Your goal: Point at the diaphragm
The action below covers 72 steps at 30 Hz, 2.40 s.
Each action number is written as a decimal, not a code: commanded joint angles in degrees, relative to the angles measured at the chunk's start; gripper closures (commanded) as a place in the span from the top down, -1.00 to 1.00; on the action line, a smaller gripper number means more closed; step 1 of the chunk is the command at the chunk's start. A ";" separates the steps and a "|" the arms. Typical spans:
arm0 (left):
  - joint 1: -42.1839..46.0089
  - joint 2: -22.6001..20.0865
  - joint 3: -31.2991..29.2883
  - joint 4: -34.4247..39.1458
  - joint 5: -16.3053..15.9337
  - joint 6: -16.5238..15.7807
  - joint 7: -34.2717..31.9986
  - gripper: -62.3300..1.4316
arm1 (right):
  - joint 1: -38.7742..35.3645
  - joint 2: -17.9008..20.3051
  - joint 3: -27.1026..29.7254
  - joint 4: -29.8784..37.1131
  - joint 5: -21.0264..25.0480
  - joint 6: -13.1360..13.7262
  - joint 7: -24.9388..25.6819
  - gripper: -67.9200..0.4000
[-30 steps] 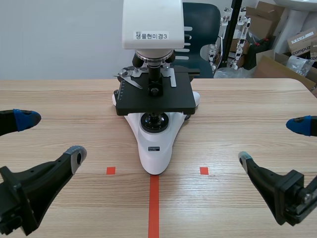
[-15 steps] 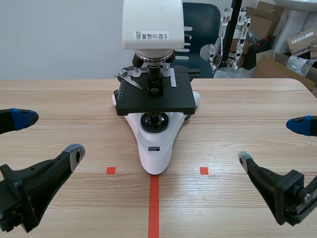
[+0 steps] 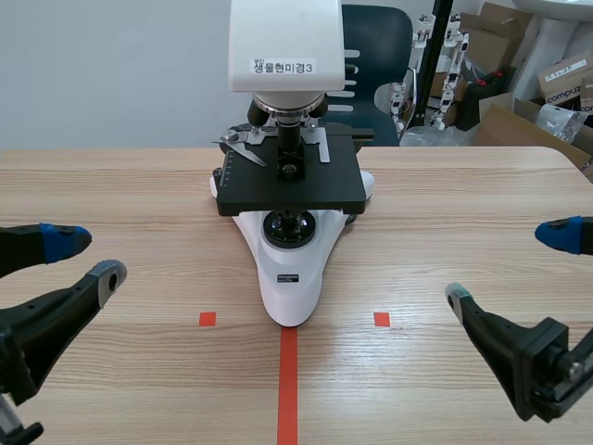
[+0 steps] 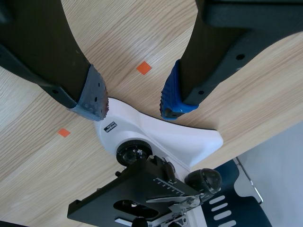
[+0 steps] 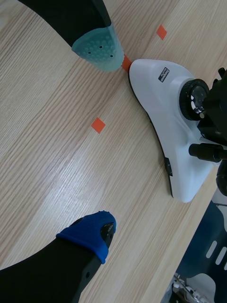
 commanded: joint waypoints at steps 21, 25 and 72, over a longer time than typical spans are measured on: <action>-12.17 3.23 2.60 -30.40 3.98 -4.61 -25.90 -0.82 | 0.17 0.61 0.11 0.92 0.74 -0.42 0.61 1.00; -16.09 3.52 6.62 -34.75 5.22 -6.03 -29.16 -0.82 | 0.17 0.63 0.11 0.92 0.74 -0.42 0.61 1.00; -42.49 25.35 23.37 -65.85 19.56 -3.61 -43.89 -0.82 | 0.17 0.63 0.11 0.92 0.59 -0.42 0.63 1.00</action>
